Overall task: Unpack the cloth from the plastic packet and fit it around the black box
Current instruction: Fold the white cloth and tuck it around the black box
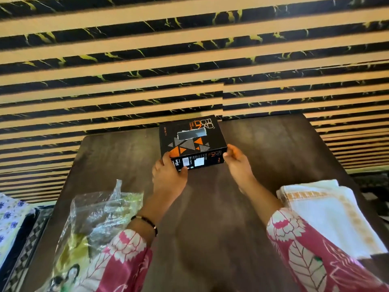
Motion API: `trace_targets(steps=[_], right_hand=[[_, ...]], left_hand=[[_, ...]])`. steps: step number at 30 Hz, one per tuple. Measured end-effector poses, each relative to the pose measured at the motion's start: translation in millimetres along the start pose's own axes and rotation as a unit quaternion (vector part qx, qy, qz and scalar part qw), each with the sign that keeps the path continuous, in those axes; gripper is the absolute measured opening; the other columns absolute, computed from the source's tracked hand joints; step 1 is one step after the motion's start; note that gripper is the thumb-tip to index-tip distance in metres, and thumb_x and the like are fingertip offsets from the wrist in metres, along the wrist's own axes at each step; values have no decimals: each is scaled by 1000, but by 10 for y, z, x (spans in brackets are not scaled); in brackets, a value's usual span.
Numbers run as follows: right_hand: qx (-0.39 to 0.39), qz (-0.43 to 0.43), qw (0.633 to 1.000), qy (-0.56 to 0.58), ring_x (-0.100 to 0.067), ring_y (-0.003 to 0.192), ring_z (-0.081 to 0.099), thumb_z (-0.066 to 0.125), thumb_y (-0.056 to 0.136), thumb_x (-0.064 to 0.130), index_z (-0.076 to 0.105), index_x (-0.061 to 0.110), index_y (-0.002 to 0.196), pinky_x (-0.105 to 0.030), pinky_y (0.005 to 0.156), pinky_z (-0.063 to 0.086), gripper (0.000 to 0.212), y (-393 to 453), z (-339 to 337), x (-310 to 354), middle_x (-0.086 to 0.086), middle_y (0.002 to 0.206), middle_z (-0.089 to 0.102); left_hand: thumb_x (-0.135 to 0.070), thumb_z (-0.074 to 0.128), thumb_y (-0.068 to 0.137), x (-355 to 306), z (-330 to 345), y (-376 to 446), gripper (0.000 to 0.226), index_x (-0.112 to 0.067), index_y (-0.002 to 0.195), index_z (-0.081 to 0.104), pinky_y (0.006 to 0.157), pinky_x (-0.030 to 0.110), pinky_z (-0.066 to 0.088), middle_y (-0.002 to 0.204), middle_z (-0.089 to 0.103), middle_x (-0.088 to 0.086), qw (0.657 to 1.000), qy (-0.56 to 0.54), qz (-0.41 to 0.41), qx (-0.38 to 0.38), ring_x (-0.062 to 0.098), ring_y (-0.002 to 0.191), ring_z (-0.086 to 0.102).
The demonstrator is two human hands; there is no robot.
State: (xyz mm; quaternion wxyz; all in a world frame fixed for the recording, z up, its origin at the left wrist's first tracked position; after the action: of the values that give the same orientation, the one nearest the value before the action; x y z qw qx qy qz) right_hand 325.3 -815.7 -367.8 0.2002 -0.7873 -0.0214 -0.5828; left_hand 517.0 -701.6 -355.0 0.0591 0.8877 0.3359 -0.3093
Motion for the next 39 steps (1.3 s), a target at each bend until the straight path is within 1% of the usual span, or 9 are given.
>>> trace_targets(steps=[5,11,17,24,26,29,32,35,39], right_hand=[[66,17,997,25,-16,94,54,44,94,9,57,18,113,-25,70,41,25,-515,-69,-421,0,106,63],[7,12,1000,-17,-25,105,58,48,91,23,59,25,106,-45,94,45,19,-390,-297,-348,-2,109,62],[46,12,998,-39,-22,105,56,47,91,20,59,21,111,-36,90,43,23,-372,-260,-154,0,106,59],[12,32,999,-16,-23,105,58,49,91,23,60,24,105,-40,93,45,18,-508,-592,-458,-3,111,62],[-29,39,999,5,-25,103,59,50,90,28,60,29,97,-46,96,47,12,-514,-752,-528,-4,109,63],[-75,48,995,43,-27,100,60,50,90,35,59,28,95,-50,95,47,12,-511,-894,-610,-6,105,65],[-86,48,993,71,-26,100,59,51,89,35,59,27,98,-47,95,46,15,-533,-876,-655,-5,104,64],[-75,44,991,97,-24,98,59,52,89,30,59,25,98,-40,89,45,13,-605,-732,-665,-4,100,63],[-65,33,991,113,-17,91,59,54,89,27,59,25,96,-35,87,46,9,-776,-640,-682,1,95,63]], left_hand=[[-32,59,84,57,87,-528,66,-10,139,28,106,49,31,135,46,15,998,22,57,-3,36,128,38],[-38,53,89,-296,16,-508,78,-13,147,8,117,48,8,156,15,12,985,124,117,-18,32,145,7],[-34,52,90,-641,306,-116,79,-17,148,2,115,54,-1,159,4,4,968,198,104,110,26,146,-6],[-6,53,84,-578,321,-218,73,-20,146,18,115,59,9,154,23,7,959,203,144,136,29,144,10],[-5,51,85,-515,301,-396,60,-20,140,33,114,50,22,145,38,8,951,173,184,176,29,138,27],[-15,52,91,-537,124,-698,31,-16,122,56,95,24,37,123,59,5,947,117,230,190,19,115,52],[-34,47,92,-696,-70,-813,38,-20,127,52,100,36,40,127,54,5,960,110,243,87,24,118,50],[-56,33,87,-908,180,-995,62,-25,141,33,114,54,20,147,37,4,945,152,280,77,25,140,25],[-62,25,90,-890,702,-1280,65,-33,147,12,113,54,-10,158,12,-6,916,237,304,108,17,146,-4]])
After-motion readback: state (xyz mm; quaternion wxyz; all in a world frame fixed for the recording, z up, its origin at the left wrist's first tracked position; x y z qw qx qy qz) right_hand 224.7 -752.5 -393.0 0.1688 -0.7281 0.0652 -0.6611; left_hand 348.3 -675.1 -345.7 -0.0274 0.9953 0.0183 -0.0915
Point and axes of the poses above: each hand's wrist, its own y-axis towards the middle knuckle, its own z-axis out of the palm, x = y × z, the point moved 9 cm from there along y, towards the middle knuckle
